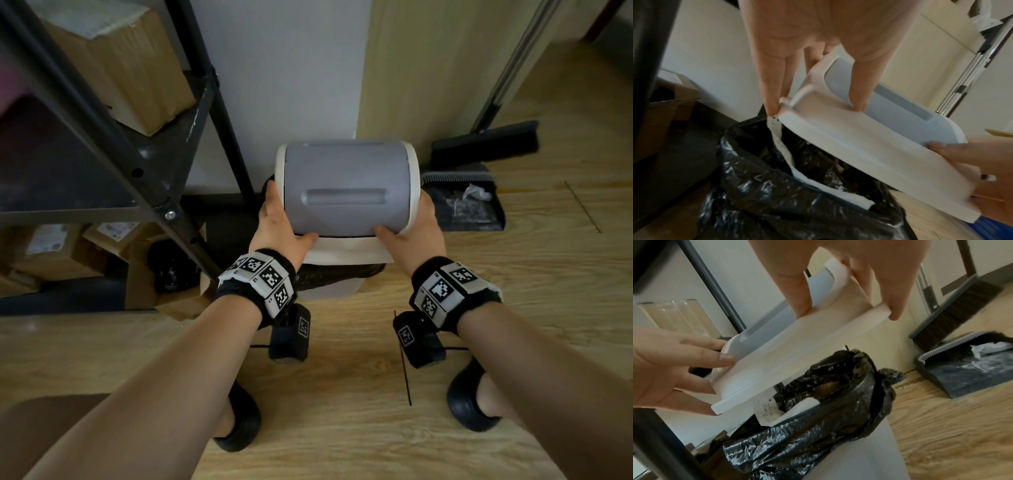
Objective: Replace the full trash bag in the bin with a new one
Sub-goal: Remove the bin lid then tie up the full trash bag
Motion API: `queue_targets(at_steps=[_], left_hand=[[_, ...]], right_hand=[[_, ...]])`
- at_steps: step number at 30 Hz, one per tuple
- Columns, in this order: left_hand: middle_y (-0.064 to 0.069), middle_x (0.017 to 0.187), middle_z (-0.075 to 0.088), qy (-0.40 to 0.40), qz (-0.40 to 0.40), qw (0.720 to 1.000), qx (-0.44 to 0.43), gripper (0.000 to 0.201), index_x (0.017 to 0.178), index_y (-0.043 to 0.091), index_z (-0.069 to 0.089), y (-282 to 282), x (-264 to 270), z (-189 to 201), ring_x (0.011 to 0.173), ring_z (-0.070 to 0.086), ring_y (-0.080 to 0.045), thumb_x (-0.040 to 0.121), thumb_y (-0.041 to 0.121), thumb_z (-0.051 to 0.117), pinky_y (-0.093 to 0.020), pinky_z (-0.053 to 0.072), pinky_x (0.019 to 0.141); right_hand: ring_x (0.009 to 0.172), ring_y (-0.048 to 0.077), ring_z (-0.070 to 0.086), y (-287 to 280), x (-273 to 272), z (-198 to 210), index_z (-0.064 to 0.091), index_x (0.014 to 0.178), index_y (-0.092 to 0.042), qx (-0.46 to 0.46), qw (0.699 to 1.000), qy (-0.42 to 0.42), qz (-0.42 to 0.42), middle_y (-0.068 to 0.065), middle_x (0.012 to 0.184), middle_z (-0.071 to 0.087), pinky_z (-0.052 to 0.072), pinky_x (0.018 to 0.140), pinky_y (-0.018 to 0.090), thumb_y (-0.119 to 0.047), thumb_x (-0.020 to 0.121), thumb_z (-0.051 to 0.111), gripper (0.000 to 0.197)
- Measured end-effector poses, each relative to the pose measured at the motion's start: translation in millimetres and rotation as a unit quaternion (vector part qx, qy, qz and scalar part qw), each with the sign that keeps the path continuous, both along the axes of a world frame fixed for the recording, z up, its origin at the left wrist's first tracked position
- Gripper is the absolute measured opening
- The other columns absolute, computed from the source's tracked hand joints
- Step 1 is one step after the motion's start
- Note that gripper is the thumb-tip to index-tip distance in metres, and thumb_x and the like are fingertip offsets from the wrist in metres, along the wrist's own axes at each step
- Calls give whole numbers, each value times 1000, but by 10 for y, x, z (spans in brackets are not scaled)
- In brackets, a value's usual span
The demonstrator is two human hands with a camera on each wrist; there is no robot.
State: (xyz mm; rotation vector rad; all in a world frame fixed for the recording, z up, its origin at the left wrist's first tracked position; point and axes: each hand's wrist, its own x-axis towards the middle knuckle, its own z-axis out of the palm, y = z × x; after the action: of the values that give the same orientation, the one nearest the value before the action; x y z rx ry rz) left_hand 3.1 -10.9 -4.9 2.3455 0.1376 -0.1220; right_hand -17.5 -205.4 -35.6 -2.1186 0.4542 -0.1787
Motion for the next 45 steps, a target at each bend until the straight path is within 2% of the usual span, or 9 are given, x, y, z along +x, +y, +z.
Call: queue_targets(at_steps=[12,19,22,25,28,31,34,39,45], left_hand=[[-12,150,31,3,-113,994,1,101,152,17,2,-938,-359,105,130,45,-24,79,25,71,-32,40,102],[-10,140,43,30,-172,985,3,97,147,18,12,-1575,-524,-58,126,49,-26,74,28,74,-43,43,105],[-10,131,50,69,-183,981,-12,93,143,16,18,-1803,-574,-209,120,53,-26,72,28,76,-43,46,101],[-6,129,48,115,-185,976,-23,90,142,12,21,-1940,-576,-410,120,50,-23,73,24,77,-29,43,89],[-3,127,42,152,-194,969,-22,86,142,10,19,-2031,-577,-631,119,46,-17,76,14,74,-15,34,78],[-7,139,37,195,-200,960,0,85,145,7,18,-2119,-548,-878,129,41,-22,80,14,72,-16,30,82],[-9,143,36,247,-187,951,7,86,147,7,15,-2161,-453,-1141,132,39,-23,81,14,71,-12,29,77],[-11,144,37,316,-154,936,35,94,148,7,15,-2189,-274,-1530,131,42,-27,77,21,76,-28,37,100],[-11,140,36,343,-162,923,62,83,143,4,25,-2233,-178,-1855,127,45,-26,78,18,75,-21,34,86]], right_hand=[[115,28,51,-938,-692,275,34,138,-13,-13,996,-8,-83,11,129,51,40,88,29,-24,75,73,74],[104,25,50,-1496,-1024,179,41,132,-8,-5,987,41,-155,14,127,47,39,79,29,-34,80,69,65],[104,29,57,-1684,-1024,50,43,129,-9,32,978,71,-193,12,124,55,45,77,33,-40,81,66,61],[117,35,54,-1804,-998,-113,38,136,-16,39,969,129,-209,11,129,55,47,96,46,-52,80,60,71],[119,37,52,-1900,-981,-315,40,134,-19,35,960,172,-217,11,124,58,44,98,52,-54,78,59,68],[111,36,58,-1970,-963,-570,41,135,-15,64,952,207,-217,13,122,59,50,88,44,-47,82,61,65],[112,34,57,-2010,-926,-873,39,137,-11,78,941,248,-217,14,126,58,43,78,34,-42,85,61,64],[115,33,56,-2034,-838,-1264,42,134,-7,96,921,304,-225,16,128,57,39,77,32,-38,88,59,58],[118,34,53,-2077,-747,-1653,42,134,-8,80,915,311,-244,16,133,51,46,90,39,-38,83,65,64]])
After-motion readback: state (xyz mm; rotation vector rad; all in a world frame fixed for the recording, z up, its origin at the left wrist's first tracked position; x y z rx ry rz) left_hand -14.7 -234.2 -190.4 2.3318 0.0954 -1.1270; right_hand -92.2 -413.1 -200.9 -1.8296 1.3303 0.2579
